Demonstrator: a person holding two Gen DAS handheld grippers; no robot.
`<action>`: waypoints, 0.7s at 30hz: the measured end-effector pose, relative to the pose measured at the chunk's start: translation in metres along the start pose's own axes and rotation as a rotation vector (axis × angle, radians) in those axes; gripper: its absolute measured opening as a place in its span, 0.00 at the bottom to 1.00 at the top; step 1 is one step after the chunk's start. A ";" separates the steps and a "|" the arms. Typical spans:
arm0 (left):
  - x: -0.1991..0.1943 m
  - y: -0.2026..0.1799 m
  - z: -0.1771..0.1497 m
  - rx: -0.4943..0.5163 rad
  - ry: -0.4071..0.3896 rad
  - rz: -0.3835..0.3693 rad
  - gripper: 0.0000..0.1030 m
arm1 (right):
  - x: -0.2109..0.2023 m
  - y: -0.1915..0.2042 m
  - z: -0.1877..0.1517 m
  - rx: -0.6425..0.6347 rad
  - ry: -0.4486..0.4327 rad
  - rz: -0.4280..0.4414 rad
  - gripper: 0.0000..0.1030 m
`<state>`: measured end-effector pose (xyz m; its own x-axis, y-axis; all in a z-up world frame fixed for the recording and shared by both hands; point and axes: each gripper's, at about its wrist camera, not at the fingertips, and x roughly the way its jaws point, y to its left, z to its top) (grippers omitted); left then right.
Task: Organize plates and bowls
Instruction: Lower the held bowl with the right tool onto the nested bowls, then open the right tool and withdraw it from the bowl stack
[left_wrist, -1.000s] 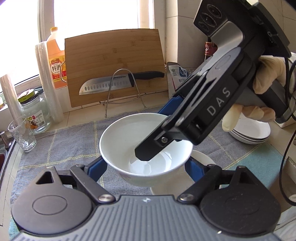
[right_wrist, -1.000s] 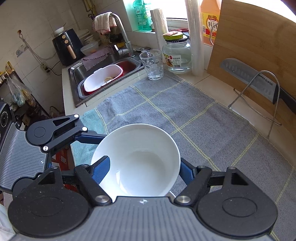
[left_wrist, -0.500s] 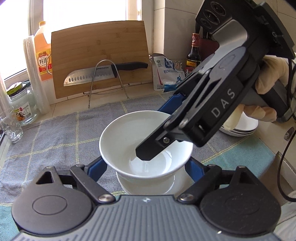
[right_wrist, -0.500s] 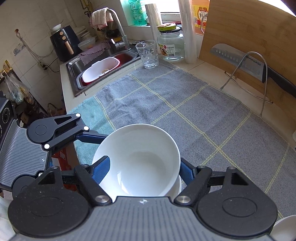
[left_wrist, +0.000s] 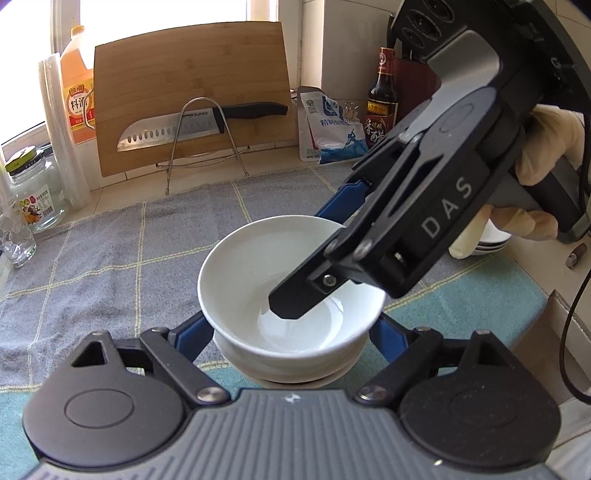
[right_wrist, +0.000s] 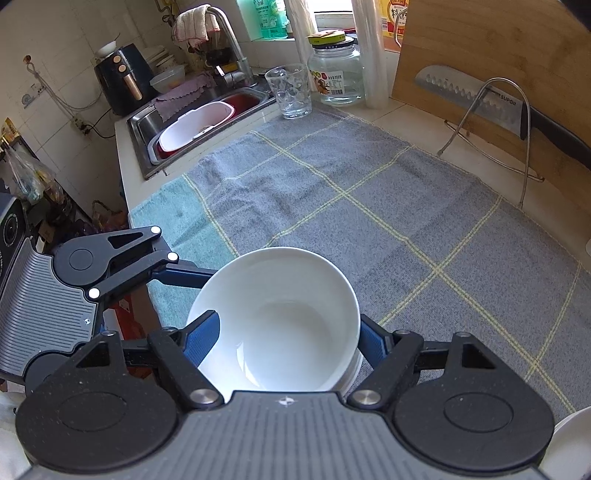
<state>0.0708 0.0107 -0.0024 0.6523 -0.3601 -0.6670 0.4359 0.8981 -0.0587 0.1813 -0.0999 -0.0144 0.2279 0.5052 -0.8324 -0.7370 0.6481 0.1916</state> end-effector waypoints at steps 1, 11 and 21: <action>0.000 0.000 0.000 0.001 0.002 0.000 0.88 | 0.000 0.000 0.000 -0.002 0.000 -0.002 0.81; 0.004 0.000 0.001 0.005 0.013 -0.004 0.88 | 0.004 0.002 -0.004 -0.013 0.004 -0.013 0.82; 0.000 0.000 -0.001 0.016 0.010 -0.009 0.94 | 0.003 0.011 -0.012 -0.080 -0.023 -0.037 0.97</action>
<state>0.0704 0.0113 -0.0037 0.6419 -0.3657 -0.6739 0.4519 0.8905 -0.0528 0.1663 -0.0980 -0.0209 0.2694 0.4953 -0.8259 -0.7761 0.6194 0.1183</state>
